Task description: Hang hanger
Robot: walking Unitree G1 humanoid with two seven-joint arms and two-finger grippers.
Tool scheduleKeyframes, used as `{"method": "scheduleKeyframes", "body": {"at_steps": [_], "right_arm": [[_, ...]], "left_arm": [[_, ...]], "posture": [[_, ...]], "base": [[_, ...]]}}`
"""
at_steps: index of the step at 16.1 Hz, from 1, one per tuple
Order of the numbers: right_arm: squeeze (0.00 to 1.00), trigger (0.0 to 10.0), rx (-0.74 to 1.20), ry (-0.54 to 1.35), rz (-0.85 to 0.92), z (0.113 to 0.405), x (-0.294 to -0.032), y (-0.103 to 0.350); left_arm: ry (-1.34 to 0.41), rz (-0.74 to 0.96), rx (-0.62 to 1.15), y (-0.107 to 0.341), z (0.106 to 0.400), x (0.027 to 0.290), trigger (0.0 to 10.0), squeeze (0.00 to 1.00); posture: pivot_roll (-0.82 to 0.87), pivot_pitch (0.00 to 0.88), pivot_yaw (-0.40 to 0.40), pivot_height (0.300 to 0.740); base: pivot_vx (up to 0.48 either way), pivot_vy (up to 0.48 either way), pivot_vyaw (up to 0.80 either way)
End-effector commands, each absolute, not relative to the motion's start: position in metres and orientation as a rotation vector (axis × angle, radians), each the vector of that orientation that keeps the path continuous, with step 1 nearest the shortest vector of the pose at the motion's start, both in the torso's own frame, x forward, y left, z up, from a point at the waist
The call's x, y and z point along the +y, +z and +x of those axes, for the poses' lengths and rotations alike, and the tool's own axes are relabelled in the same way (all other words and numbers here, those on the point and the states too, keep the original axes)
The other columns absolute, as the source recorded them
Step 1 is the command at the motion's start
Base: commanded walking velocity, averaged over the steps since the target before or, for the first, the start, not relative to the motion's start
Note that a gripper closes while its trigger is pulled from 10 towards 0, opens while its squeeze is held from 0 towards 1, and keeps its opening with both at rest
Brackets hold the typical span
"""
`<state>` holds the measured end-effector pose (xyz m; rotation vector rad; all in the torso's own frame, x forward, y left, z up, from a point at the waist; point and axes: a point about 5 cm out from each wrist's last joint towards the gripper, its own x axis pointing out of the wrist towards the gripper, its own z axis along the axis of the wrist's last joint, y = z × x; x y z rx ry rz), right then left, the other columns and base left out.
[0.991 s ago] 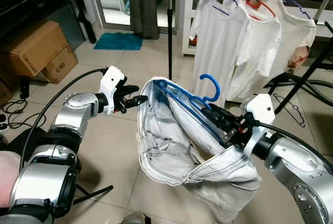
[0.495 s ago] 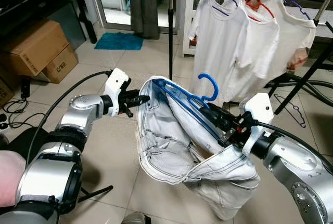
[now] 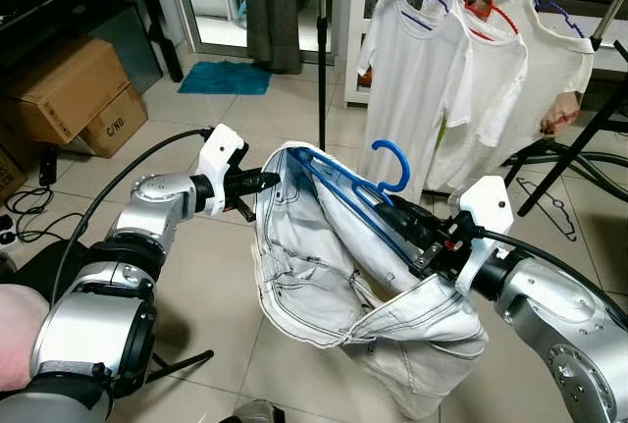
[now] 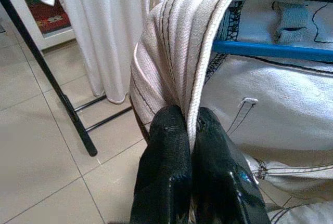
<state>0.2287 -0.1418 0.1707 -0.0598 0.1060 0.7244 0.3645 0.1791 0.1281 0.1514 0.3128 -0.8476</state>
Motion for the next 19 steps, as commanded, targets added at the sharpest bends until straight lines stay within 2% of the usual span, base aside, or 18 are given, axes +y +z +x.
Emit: {"method": "scheduleKeyframes", "body": {"at_steps": [1, 6, 9, 11, 19], "right_arm": [[0.00, 10.0, 0.034, 0.757, -0.079, 0.228, -0.137, 0.186], [0.00, 10.0, 0.054, 0.756, -0.104, 0.228, -0.138, 0.184], [0.00, 10.0, 0.201, 0.742, -0.195, 0.226, -0.145, 0.163], [0.00, 10.0, 0.269, 0.745, -0.222, 0.223, -0.148, 0.153], [0.00, 10.0, 0.309, 0.762, -0.222, 0.219, -0.147, 0.147]], "left_arm": [[-0.830, 0.152, 0.288, 0.137, 0.369, 0.181, 0.0, 0.00], [-0.856, 0.155, 0.278, 0.142, 0.370, 0.180, 0.0, 0.00], [-0.919, 0.269, 0.255, 0.161, 0.374, 0.179, 0.0, 0.00], [-0.923, 0.285, 0.239, 0.171, 0.377, 0.182, 0.0, 0.00], [-0.921, 0.190, 0.140, 0.185, 0.383, 0.170, 0.0, 0.00]], "posture": [[-0.06, 0.000, 0.081, 0.740], [-0.06, 0.000, 0.080, 0.740], [-0.07, 0.000, 0.077, 0.740], [-0.06, 0.000, 0.077, 0.740], [-0.06, 0.000, 0.079, 0.740]], "base": [[0.000, 0.000, 0.00], [0.000, 0.000, 0.00], [0.000, 0.000, 0.00], [0.000, 0.000, 0.00], [0.000, 0.000, 0.00]]}}
